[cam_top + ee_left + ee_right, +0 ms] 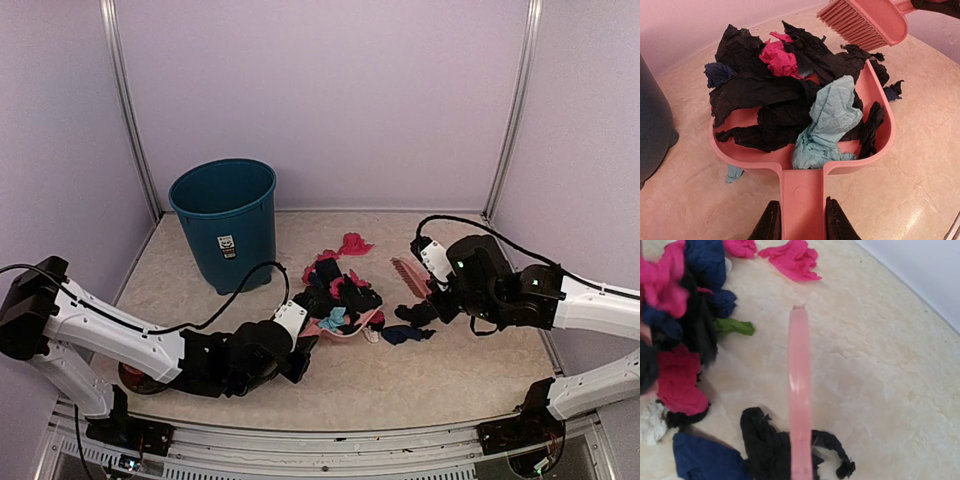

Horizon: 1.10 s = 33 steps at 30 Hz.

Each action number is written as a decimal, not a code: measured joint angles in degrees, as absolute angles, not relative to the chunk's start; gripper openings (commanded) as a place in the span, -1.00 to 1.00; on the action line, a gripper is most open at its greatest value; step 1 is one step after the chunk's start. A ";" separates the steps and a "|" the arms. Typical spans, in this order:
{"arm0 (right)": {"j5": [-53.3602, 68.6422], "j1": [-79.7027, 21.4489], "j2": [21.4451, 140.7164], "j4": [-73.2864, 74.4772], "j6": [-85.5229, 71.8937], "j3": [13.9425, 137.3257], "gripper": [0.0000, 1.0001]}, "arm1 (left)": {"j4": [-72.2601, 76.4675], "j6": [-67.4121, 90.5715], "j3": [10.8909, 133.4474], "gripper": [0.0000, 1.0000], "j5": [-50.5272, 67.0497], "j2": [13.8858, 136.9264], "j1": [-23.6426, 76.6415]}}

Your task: Sweep away the paper scraps from the table

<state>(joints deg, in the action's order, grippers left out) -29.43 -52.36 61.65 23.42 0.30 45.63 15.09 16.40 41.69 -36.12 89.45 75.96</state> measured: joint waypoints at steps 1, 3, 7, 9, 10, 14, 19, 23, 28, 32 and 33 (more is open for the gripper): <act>-29.67 -52.31 61.47 22.94 0.25 45.28 -1.00 | 14.39 16.36 42.11 -1.00 -36.45 88.88 76.01; -29.93 -52.21 61.14 22.26 0.21 44.60 -1.00 | 12.84 16.27 43.07 -1.00 -37.08 87.88 76.03; -30.30 -51.64 60.73 21.06 -0.01 43.53 -1.00 | 9.06 16.25 45.12 -1.00 -38.50 86.02 76.07; -30.35 -51.18 60.36 20.82 -0.25 43.16 -1.00 | 7.01 16.25 46.02 -1.00 -39.16 85.14 76.07; -30.37 -51.03 60.16 20.71 -0.36 43.09 -1.00 | 6.20 16.25 46.37 -1.00 -39.38 84.82 76.07; -30.26 -50.39 59.42 19.38 -0.86 42.61 -1.00 | 1.43 16.38 48.64 -1.00 -40.01 83.59 76.05; -29.71 -49.71 59.46 18.00 -0.95 41.93 -1.00 | -3.77 16.45 51.37 -1.00 -40.16 81.21 75.81; -29.04 -49.54 59.90 16.64 -0.93 41.93 -1.00 | -8.32 16.45 54.30 -1.00 -40.14 78.26 75.18; -28.18 -49.30 60.69 15.22 -0.67 41.93 -1.00 | -13.61 16.40 58.57 -1.00 -39.53 74.72 72.79; -27.59 -49.21 61.34 14.06 -0.30 41.93 -1.00 | -17.41 16.34 61.65 -1.00 -38.94 72.40 70.30; -27.51 -49.17 61.49 13.82 -0.23 41.93 -1.00 | -18.31 16.29 62.41 -1.00 -38.65 71.85 69.60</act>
